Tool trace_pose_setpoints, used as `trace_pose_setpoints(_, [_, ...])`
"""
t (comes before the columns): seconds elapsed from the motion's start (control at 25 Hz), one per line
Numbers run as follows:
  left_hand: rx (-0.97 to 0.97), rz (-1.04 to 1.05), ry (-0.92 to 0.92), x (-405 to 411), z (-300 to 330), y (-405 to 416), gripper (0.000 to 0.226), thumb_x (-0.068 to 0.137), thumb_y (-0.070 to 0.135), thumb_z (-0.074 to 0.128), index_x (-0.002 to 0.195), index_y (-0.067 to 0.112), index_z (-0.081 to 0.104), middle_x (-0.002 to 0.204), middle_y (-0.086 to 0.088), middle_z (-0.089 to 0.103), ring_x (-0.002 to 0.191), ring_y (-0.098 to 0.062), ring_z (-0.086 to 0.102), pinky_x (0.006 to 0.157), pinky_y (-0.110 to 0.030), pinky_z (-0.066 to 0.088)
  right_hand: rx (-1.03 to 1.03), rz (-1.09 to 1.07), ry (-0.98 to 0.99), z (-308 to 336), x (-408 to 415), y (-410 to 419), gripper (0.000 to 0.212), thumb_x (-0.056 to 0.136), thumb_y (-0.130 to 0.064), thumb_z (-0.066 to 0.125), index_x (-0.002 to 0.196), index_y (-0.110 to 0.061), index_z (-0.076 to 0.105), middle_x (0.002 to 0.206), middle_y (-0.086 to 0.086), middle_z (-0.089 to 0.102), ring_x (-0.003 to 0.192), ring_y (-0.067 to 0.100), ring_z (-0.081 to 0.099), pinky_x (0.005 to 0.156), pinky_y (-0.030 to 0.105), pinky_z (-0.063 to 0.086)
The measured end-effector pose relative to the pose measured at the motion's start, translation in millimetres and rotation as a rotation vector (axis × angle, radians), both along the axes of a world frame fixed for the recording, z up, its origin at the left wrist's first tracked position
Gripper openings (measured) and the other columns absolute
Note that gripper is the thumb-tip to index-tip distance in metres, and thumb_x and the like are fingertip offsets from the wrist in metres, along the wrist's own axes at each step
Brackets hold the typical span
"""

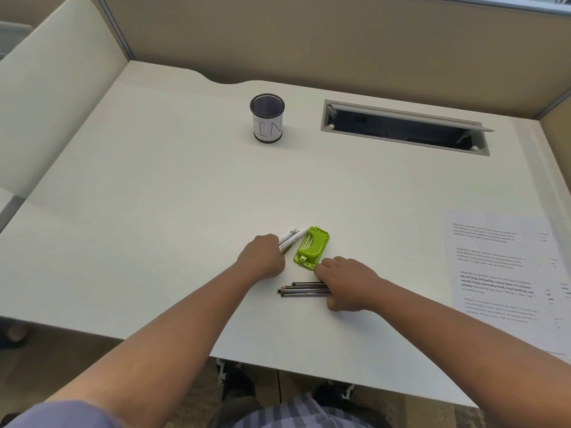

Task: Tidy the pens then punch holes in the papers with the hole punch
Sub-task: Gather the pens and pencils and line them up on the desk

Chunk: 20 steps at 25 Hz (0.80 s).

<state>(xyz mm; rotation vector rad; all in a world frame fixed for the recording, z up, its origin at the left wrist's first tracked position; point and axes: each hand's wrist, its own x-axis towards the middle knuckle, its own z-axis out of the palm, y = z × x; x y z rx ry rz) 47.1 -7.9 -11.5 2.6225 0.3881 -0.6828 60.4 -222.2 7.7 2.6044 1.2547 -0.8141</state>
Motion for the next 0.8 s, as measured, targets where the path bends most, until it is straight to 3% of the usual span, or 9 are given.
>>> trace_pose_setpoints(0.2, [0.019, -0.010, -0.064, -11.0, -1.0, 3.1, 0.007, 0.091, 0.022, 0.052, 0.088, 0.017, 0.048, 0.101, -0.006, 0.060, 0.083, -0.025, 0.051, 0.066, -0.032, 0.039, -0.054, -0.125, 0.130, 3.9, 0.4, 4.1, 0.022, 0.086, -0.026, 0.059, 0.095, -0.021, 0.040, 0.108, 0.005, 0.055, 0.089, 0.023, 0.046, 0.069, 0.035, 0.040])
trace_pose_setpoints(0.44, [0.023, 0.012, -0.080, -18.8, 2.0, 3.9, 0.002, 0.090, 0.016, 0.049, 0.091, 0.016, 0.048, 0.098, -0.004, 0.057, 0.083, -0.026, 0.054, 0.064, -0.032, 0.039, -0.023, -0.116, 0.097, 7.6, 0.0, 0.4, 0.003, 0.094, -0.018, 0.050, 0.095, -0.020, 0.049, 0.103, 0.004, 0.057, 0.093, 0.025, 0.052, 0.071, 0.038, 0.044])
trace_pose_setpoints(0.64, [-0.022, 0.047, -0.102, -25.1, 4.6, 2.6, 0.004, 0.090, 0.015, 0.048, 0.088, 0.014, 0.045, 0.093, -0.005, 0.054, 0.080, -0.026, 0.052, 0.063, -0.032, 0.037, -0.066, -0.047, 0.002, 4.3, -11.3, -3.3, 0.018, 0.096, -0.012, 0.045, 0.113, -0.014, 0.051, 0.113, 0.007, 0.055, 0.104, 0.028, 0.054, 0.072, 0.037, 0.043])
trace_pose_setpoints(0.8, [-0.176, 0.242, -0.149, -35.2, 2.9, 13.5, 0.012, 0.093, 0.019, 0.049, 0.085, 0.013, 0.043, 0.082, -0.002, 0.050, 0.070, -0.024, 0.049, 0.056, -0.031, 0.035, -0.051, -0.027, -0.076, 4.3, -22.4, -7.7, 0.026, 0.092, -0.003, 0.040, 0.116, -0.011, 0.048, 0.112, 0.010, 0.053, 0.093, 0.028, 0.047, 0.070, 0.035, 0.033])
